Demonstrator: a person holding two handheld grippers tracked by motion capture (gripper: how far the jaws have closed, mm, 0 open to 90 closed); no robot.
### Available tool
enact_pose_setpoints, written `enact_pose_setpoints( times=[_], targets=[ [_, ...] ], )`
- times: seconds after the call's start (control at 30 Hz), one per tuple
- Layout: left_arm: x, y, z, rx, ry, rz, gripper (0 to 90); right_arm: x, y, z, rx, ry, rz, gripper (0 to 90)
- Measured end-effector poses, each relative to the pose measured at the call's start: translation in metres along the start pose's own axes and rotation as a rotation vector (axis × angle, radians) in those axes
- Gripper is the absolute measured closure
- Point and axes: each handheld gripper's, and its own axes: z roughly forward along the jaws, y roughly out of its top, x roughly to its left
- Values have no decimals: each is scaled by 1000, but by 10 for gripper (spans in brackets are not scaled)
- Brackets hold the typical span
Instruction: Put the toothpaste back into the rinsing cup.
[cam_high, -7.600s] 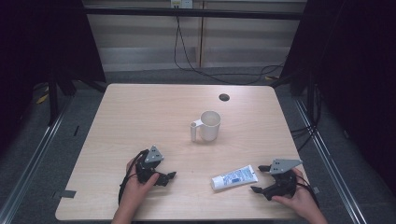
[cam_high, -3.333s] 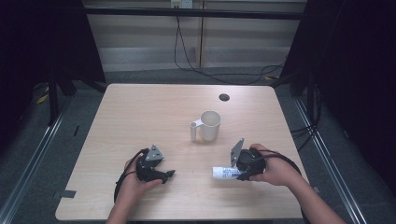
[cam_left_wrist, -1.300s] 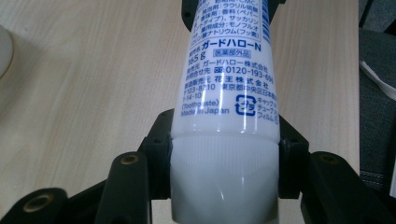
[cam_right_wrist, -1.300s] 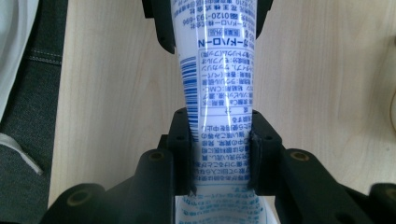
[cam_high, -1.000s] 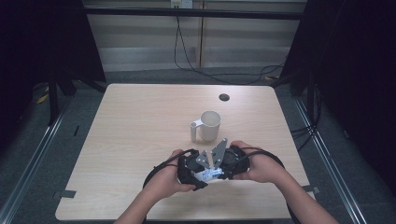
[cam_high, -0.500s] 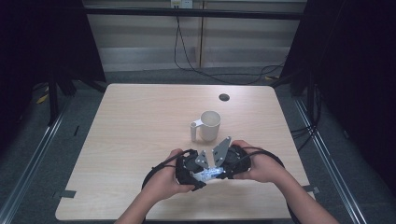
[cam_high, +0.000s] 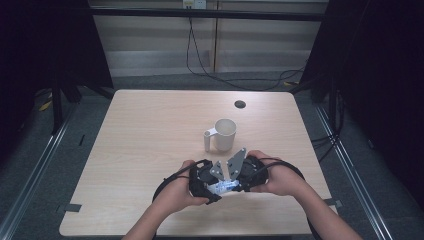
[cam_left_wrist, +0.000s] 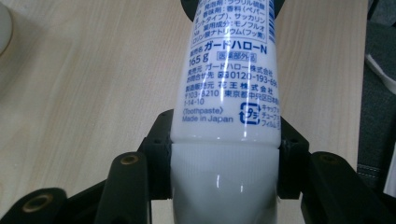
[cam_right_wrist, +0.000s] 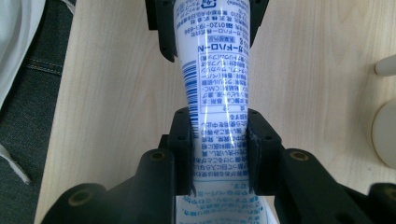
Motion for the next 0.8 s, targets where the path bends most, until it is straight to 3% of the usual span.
enact_pose_setpoints(
  times=[0.4, 0.5, 0.53, 0.7, 0.8],
  targets=[
    [1, 0, 0, 4, 2, 5, 520, -2, 1, 0, -5, 2, -11, 678],
    [2, 0, 1, -3, 4, 12, 520, -2, 2, 0, 1, 0, -14, 679],
    [1, -1, 2, -16, 1, -6, 520, -2, 2, -1, 2, 0, -13, 678],
    [3, -1, 1, -12, 3, 13, 520, -3, 2, -1, 0, -3, -20, 678],
    [2, -1, 2, -29, 8, 6, 520, -2, 1, -2, 5, -8, -3, 678]
  ],
)
